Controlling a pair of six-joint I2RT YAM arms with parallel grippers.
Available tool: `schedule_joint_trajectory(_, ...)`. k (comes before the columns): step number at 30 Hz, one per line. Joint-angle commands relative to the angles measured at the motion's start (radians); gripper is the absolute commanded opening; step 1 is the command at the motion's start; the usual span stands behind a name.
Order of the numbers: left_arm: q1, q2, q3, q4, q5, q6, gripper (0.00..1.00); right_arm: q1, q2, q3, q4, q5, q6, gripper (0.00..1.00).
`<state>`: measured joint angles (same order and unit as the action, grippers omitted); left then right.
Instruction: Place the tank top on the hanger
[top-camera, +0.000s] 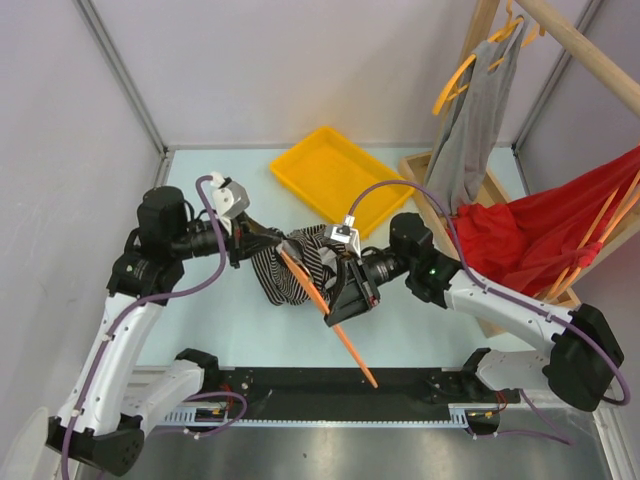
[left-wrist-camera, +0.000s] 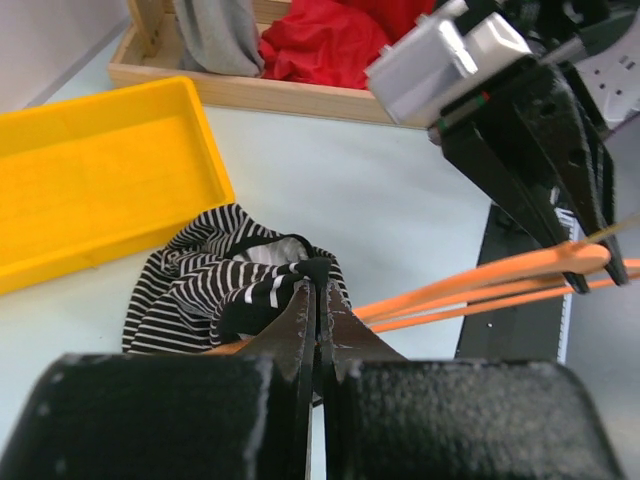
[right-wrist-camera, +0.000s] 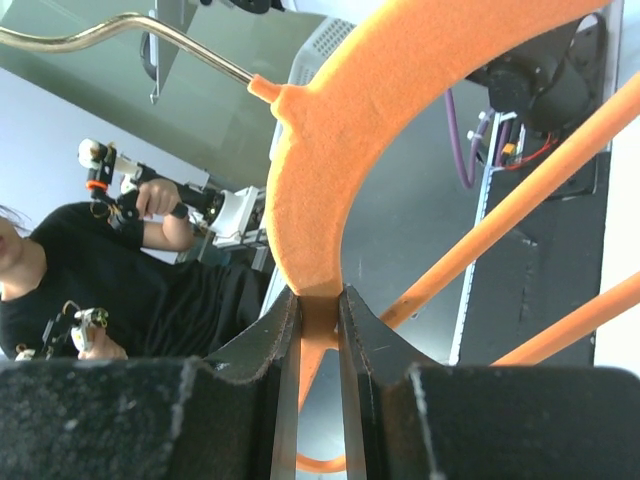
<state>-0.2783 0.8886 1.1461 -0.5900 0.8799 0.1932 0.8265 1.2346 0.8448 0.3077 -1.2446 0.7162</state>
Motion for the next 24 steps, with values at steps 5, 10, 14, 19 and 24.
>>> schedule_joint_trajectory(5, -0.016, -0.083, -0.051, 0.024, 0.182, 0.006, 0.0, -0.073, -0.012, 0.02, 0.18, -0.072, 0.083, 0.09)
schedule_joint_trajectory(10, -0.027, -0.025, 0.006, 0.025, 0.211, 0.005, 0.0, -0.052, 0.031, 0.03, 0.269, -0.084, 0.14, 0.08)
schedule_joint_trajectory(14, -0.1, 0.035, 0.04, 0.025, 0.16, 0.009, 0.0, -0.033, 0.04, 0.014, 0.281, -0.082, 0.141, 0.08)
schedule_joint_trajectory(19, -0.196, 0.065, 0.072, 0.025, 0.108, 0.02, 0.0, -0.033, 0.048, 0.01, 0.288, -0.09, 0.143, 0.08)
schedule_joint_trajectory(24, -0.196, -0.002, 0.034, -0.014, -0.122, 0.064, 0.04, -0.058, 0.034, 0.008, 0.28, -0.11, 0.155, 0.07)
